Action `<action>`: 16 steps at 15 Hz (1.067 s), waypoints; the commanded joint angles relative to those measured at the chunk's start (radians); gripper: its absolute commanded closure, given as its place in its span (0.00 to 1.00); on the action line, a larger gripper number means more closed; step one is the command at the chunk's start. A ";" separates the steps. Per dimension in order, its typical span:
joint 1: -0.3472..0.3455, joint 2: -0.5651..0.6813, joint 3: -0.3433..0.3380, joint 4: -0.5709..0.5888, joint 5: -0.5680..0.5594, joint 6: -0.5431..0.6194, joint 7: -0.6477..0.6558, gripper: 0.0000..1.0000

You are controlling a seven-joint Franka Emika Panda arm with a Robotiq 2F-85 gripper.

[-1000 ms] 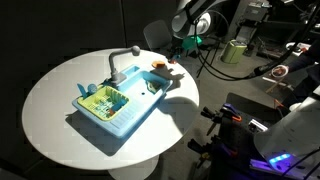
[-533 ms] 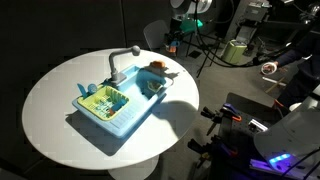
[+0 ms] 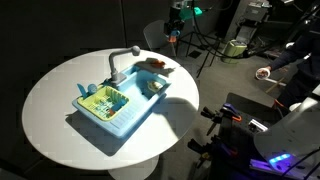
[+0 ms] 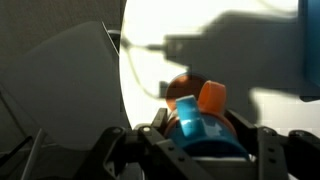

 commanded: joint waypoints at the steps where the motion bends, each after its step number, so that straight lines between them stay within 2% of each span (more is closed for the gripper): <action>1: -0.003 0.087 -0.004 0.116 -0.017 -0.045 0.011 0.64; 16: -0.031 0.334 0.022 0.334 -0.010 -0.045 -0.041 0.64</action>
